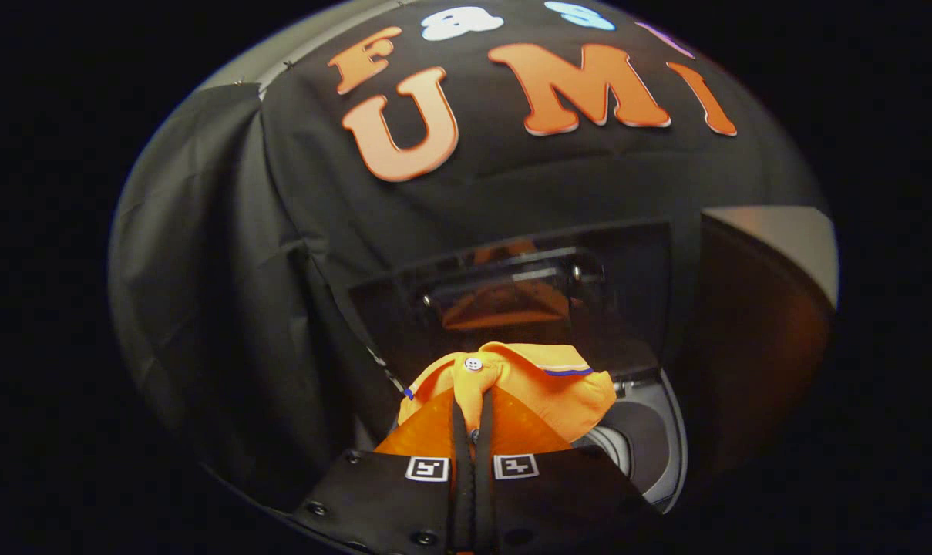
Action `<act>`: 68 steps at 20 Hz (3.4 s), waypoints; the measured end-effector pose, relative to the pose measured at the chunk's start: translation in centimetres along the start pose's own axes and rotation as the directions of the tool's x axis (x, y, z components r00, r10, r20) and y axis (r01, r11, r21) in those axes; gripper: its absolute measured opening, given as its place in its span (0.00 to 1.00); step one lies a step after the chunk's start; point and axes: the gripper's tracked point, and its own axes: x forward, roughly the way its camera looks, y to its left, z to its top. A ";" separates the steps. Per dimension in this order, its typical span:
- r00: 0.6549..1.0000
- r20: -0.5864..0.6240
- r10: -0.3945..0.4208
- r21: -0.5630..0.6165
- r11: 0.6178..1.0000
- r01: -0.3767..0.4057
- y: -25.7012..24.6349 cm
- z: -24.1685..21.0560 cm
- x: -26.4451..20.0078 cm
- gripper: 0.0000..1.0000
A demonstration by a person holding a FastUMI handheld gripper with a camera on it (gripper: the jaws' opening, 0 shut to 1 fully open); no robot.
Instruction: Put the clothes into the washing machine and then close the washing machine lid.
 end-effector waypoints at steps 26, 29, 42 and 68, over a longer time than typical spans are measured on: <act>0.847 -0.494 -0.194 0.001 0.974 0.224 -8.1 -16.5 10.2 0.08; 0.854 -0.485 -0.190 0.007 0.975 0.221 -8.0 -16.5 10.4 0.08; 0.845 -0.486 -0.224 -0.019 0.969 0.246 -8.4 -17.0 9.0 0.99; 0.980 0.169 -0.103 -0.003 0.994 0.105 -2.0 8.1 0.7 0.98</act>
